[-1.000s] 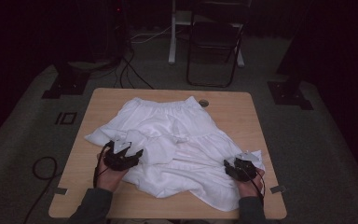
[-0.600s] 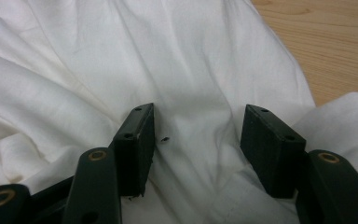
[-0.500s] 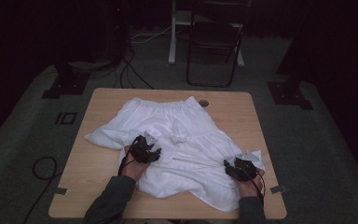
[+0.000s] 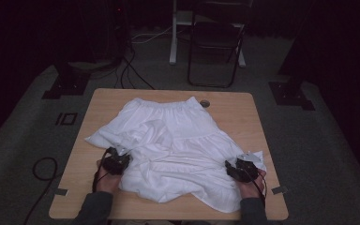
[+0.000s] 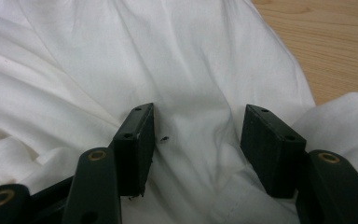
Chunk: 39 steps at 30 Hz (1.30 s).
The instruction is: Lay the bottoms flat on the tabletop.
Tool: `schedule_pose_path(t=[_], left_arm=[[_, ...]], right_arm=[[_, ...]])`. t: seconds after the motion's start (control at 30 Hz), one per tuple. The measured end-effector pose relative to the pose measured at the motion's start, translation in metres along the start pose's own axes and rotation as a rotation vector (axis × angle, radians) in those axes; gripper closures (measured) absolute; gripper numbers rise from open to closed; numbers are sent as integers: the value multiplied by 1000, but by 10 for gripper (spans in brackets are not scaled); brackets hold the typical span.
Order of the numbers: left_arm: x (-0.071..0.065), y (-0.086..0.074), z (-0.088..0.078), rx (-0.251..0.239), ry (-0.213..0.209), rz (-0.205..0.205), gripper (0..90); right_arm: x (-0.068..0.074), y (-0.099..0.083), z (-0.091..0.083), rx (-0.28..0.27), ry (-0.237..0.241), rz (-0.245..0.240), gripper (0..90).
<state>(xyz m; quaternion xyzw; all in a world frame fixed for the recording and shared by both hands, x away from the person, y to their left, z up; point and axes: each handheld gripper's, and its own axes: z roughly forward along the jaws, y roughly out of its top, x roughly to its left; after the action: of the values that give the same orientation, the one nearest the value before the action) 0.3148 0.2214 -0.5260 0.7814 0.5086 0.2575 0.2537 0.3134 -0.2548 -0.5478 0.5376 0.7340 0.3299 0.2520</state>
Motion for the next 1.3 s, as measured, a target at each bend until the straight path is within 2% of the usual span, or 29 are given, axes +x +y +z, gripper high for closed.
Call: schedule_pose_path(t=[0.07,0.1,0.13,0.17,0.23,0.3,0.37,0.47,0.6,0.7,0.83,0.9,1.03,1.17,1.2,1.23,1.27,1.3], left_arm=[[10,-13,-8,14,28,-19,866],[10,-13,-8,14,28,-19,866],[20,-24,-14,17,27,-60,866],[23,-28,-17,15,24,-74,863],[25,-30,-22,4,14,-76,824],[24,-25,-25,-26,7,-78,698],[21,-17,-30,-64,-2,-78,630],[19,0,-36,-103,-19,-67,569],[11,24,-37,-146,-59,-51,542],[-2,43,-29,-153,-102,-12,517],[-25,65,-9,-145,-164,32,437],[-37,72,4,-128,-171,46,361],[-54,77,29,-89,-176,62,298],[-58,71,48,-18,-146,70,304],[-57,69,50,0,-132,71,339],[-55,66,51,12,-121,74,412],[-52,63,50,5,-134,56,457],[-49,62,48,7,-128,48,558]], right_arm=[[0,0,0,0,0,0,443],[0,0,0,0,0,0,443],[0,0,0,0,0,0,443],[0,0,0,0,-1,-1,443],[0,0,0,0,-1,0,443],[0,0,0,0,0,0,443],[0,0,0,0,0,0,443],[0,0,0,0,0,0,443],[0,0,0,0,2,1,443],[0,0,0,0,1,0,443],[0,0,0,0,2,1,443],[0,0,0,0,2,1,443],[-1,0,0,0,3,2,443],[-1,0,0,0,4,3,443],[-1,0,0,0,3,3,443],[-1,0,0,0,3,2,443],[-1,0,0,0,3,2,443],[0,0,0,0,3,2,443]])
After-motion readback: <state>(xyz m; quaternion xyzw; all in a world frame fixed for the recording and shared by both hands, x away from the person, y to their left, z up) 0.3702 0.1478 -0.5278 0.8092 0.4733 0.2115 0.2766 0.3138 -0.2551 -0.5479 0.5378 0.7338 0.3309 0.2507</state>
